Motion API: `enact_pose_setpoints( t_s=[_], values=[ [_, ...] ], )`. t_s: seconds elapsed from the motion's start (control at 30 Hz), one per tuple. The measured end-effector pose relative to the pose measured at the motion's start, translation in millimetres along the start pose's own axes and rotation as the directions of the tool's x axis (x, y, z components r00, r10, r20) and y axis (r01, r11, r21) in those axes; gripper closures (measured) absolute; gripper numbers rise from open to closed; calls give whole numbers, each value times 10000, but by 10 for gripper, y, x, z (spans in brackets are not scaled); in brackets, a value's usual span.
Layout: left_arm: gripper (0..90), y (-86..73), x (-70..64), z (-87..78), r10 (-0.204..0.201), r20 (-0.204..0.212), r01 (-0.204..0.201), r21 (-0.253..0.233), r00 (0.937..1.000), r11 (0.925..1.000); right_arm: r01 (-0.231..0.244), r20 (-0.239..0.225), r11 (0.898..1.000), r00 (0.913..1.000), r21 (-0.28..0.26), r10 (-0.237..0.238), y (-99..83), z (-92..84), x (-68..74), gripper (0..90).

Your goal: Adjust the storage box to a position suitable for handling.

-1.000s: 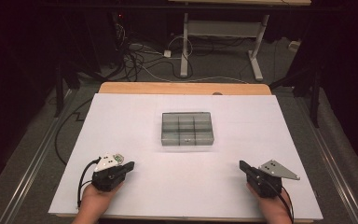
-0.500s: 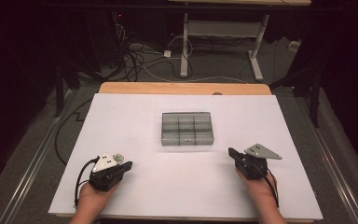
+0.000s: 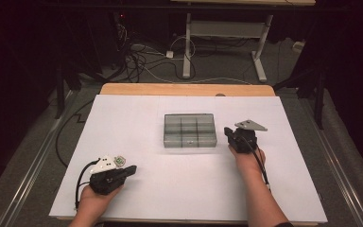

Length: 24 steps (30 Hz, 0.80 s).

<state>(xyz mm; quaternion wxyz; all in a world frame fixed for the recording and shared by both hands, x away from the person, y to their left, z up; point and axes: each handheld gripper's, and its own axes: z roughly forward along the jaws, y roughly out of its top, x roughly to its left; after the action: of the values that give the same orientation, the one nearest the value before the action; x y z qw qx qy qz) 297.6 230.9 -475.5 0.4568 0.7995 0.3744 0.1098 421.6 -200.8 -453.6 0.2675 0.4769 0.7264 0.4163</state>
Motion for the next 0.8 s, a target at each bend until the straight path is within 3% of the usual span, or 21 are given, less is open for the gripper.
enact_pose_setpoints(
  t_s=[0.2,0.37,0.57,0.63,0.7,0.8],
  values=[
    [879,7,25,-7,-154,-80,153,-104,9998,9998,113,166,9996,9998,245,-117,147,272,-29,900],
    [879,-2,52,-27,-203,-184,201,-147,9996,9997,-433,-213,9990,9988,130,435,281,438,-111,900],
    [879,-28,76,-34,-339,-155,337,-125,9993,9994,-453,-81,9988,9989,202,455,388,686,-127,900],
    [879,-28,77,-28,-347,-133,346,-114,9993,9993,-544,-258,9985,9982,108,546,419,743,-119,900],
    [879,-25,78,-21,-350,-144,349,-128,9993,9993,-327,-149,9993,9993,194,330,446,802,-93,900],
    [879,-25,86,-20,-392,-153,390,-148,9991,9991,-360,-223,9990,9991,252,366,477,858,-110,900]
  ],
)
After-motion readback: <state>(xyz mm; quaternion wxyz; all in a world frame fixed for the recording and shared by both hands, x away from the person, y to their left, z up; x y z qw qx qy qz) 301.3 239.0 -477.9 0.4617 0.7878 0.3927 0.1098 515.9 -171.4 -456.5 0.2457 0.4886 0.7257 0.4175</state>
